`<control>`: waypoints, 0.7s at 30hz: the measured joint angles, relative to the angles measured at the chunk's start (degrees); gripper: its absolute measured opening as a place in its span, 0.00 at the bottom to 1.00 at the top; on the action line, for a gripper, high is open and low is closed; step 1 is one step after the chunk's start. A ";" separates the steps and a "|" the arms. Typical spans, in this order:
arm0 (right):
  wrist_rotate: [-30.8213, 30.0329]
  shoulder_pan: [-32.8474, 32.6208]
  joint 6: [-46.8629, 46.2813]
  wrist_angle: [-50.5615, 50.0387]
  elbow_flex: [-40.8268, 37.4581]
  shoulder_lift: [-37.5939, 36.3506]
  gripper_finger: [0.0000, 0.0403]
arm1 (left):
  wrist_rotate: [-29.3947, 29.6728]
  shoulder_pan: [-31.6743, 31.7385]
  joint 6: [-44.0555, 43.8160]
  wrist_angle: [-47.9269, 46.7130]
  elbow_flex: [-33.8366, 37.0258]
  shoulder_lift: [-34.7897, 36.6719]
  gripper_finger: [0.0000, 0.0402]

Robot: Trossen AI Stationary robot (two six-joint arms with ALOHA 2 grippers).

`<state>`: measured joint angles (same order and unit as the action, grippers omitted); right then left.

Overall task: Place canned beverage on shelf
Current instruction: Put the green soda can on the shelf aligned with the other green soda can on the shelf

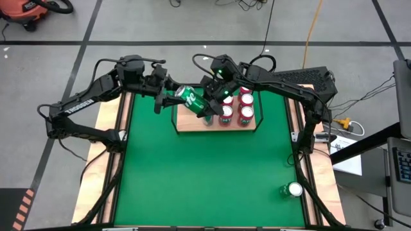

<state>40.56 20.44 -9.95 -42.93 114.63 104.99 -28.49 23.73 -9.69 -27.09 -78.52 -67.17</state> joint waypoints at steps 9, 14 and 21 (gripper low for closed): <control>-2.28 0.00 -3.21 -4.20 0.00 -0.23 0.94 | -0.37 -0.04 0.64 -0.61 0.04 0.01 0.68; -4.08 0.02 -2.85 -7.66 0.02 -0.26 0.96 | 0.28 -0.13 1.91 -1.24 0.09 0.06 0.68; -6.00 0.07 -2.39 -9.03 0.02 -0.35 0.96 | 0.96 -0.15 3.14 -1.22 0.09 0.25 0.68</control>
<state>34.55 20.51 -12.34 -51.96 114.65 104.64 -27.53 23.57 -6.55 -28.31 -78.43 -66.92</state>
